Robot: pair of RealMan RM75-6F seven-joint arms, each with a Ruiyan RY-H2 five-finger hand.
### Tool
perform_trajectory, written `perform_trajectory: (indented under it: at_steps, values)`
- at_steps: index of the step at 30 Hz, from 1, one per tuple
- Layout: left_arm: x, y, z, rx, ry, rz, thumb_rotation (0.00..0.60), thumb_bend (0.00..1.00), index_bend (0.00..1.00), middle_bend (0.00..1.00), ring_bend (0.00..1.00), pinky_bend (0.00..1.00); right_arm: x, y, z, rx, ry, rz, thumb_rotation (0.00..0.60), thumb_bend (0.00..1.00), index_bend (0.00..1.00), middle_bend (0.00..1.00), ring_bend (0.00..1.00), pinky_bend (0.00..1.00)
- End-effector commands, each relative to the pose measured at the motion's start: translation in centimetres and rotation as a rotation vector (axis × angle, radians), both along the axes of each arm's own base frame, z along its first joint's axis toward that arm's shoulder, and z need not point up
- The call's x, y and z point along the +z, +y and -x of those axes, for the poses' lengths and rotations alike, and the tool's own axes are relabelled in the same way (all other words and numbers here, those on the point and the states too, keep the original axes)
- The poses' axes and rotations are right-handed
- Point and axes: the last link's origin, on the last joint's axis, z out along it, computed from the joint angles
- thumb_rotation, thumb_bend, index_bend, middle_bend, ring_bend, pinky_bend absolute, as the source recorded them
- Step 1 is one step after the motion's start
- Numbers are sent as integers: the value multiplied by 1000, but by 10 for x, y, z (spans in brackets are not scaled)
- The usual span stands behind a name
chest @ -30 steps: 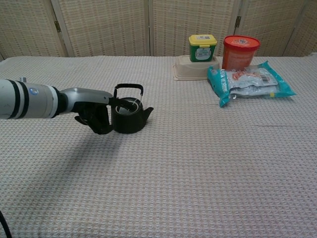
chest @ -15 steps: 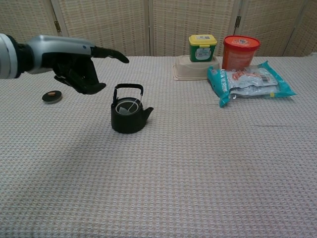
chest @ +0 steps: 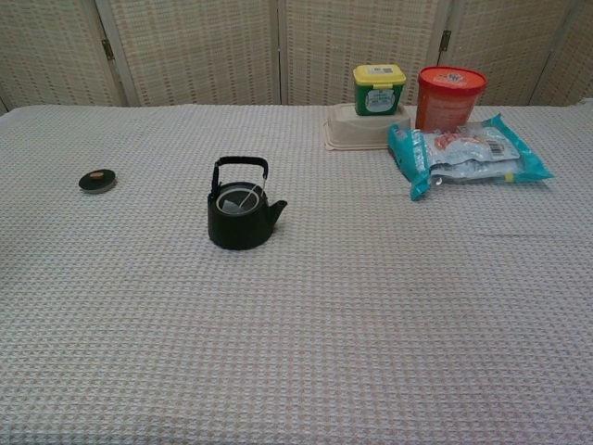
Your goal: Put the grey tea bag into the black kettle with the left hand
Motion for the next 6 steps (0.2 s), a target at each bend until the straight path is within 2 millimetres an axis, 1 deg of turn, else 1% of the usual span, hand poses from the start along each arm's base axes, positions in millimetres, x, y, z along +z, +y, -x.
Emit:
perform_trajectory:
  at_steps: [1, 6]
  values:
    - [-25, -60, 43, 103, 120, -111, 600, 248, 0, 0, 0, 226, -4, -5, -3, 0, 2, -11, 600, 268, 0, 0, 0, 0]
    - [-29, -66, 55, 109, 104, -95, 600, 241, 0, 0, 0, 225, -7, -8, -4, -5, 13, -14, 600, 269, 0, 0, 0, 0]
